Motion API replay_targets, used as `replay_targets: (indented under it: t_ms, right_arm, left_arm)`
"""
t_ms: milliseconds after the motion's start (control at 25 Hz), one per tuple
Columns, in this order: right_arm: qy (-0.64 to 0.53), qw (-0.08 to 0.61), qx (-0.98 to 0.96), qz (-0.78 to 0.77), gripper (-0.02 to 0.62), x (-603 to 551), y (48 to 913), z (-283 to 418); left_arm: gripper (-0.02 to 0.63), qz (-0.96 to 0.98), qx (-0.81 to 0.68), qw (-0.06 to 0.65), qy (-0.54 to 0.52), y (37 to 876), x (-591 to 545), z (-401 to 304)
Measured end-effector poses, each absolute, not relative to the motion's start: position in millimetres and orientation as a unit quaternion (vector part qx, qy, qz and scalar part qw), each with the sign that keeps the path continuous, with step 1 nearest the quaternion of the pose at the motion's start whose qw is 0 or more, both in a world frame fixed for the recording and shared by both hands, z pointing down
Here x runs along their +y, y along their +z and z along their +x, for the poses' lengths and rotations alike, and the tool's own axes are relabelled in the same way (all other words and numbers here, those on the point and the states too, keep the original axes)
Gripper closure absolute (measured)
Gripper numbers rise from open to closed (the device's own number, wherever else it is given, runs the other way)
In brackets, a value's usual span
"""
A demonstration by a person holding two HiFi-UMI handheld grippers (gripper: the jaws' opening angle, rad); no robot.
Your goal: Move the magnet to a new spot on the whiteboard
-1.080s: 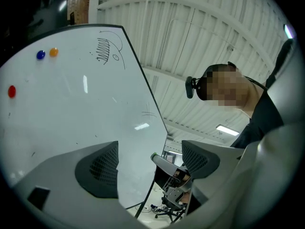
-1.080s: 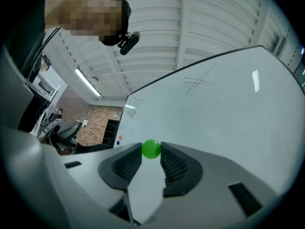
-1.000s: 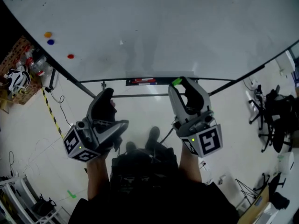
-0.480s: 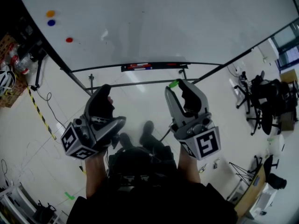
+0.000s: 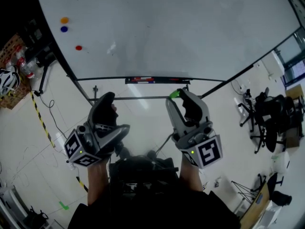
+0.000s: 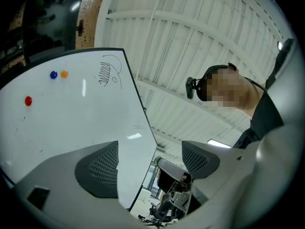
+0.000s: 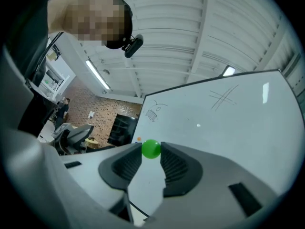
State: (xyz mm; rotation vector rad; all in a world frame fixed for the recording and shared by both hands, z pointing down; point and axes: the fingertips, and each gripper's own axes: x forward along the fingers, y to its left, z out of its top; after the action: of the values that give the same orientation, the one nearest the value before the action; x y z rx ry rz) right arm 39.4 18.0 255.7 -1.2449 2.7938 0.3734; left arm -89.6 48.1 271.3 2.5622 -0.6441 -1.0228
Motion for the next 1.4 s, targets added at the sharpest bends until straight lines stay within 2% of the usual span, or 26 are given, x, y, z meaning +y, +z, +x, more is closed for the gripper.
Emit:
replay_targets:
  t_ms: [240, 760, 1400]
  right_arm:
    - [0.125, 0.043, 0.898, -0.421, 0.446, 11.5, 260.8, 45.0]
    - [0.102, 0.056, 0.897, -0.427, 0.446, 3.7, 274.6, 56.9]
    - [0.097, 0.038, 0.900, -0.423, 0.446, 5.7, 277.1, 53.0]
  left_arm:
    - [0.192, 0.905, -0.224, 0.124, -0.340, 274.2, 42.2, -88.1]
    - [0.192, 0.909, -0.218, 0.150, -0.323, 284.0, 42.3, -77.0]
    - [0.192, 0.905, -0.220, 0.146, -0.334, 280.8, 43.9, -78.4]
